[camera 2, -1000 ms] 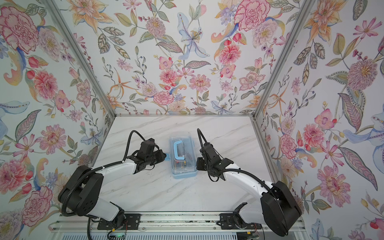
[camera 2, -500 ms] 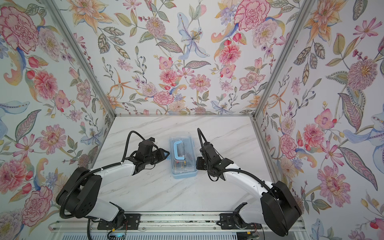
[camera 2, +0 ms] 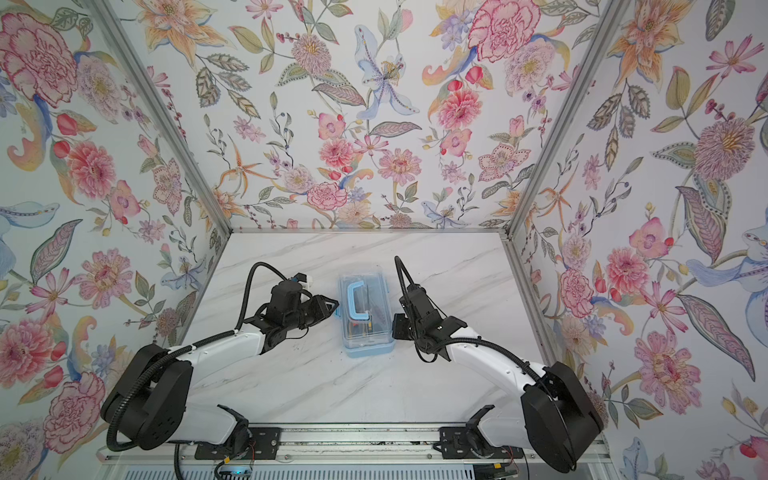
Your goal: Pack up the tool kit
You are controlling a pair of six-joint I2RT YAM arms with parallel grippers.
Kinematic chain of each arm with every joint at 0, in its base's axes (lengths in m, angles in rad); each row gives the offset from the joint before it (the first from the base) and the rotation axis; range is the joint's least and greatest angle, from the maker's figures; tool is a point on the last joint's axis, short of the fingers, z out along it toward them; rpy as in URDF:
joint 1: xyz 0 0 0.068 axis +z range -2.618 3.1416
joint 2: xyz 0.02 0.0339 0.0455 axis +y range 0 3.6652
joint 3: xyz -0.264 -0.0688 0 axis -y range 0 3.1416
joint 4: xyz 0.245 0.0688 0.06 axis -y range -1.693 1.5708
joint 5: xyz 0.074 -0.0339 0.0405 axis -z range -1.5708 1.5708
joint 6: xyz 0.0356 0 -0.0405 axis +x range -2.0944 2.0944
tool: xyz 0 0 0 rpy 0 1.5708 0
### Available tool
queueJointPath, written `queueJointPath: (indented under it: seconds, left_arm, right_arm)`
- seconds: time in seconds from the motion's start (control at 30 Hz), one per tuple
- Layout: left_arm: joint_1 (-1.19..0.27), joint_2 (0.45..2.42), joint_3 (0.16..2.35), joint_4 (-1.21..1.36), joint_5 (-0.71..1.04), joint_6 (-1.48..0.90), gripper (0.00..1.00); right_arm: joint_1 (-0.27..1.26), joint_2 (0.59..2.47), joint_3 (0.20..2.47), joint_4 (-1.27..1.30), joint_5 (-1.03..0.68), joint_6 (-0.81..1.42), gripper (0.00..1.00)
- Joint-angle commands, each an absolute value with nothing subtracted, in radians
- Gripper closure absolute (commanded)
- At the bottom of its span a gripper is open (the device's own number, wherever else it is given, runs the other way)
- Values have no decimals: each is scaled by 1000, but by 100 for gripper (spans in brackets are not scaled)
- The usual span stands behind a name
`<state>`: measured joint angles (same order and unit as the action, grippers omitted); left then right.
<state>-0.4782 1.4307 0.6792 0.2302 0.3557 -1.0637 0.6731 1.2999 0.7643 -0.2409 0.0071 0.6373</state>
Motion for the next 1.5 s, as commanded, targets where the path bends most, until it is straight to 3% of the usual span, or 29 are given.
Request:
queueJointPath:
  seconds: [0.0,1.13,1.33,1.47]
  left_arm:
    - [-486,1411,652,246,353,-1075,69]
    - [-495,1374,583,374,374,-1128,71]
    - [-500,1370,578,389,374,-1134,71]
    - [-503,1367,577,389,373,-1135,69]
  right_arm:
    - [680,1310,762,-226,4,644,85]
    - [698,1358,784,-226,-7,635,84]
    - [701,1361,785,-226,-8,630,79]
    - [701,1365,788,-226,-11,627,70]
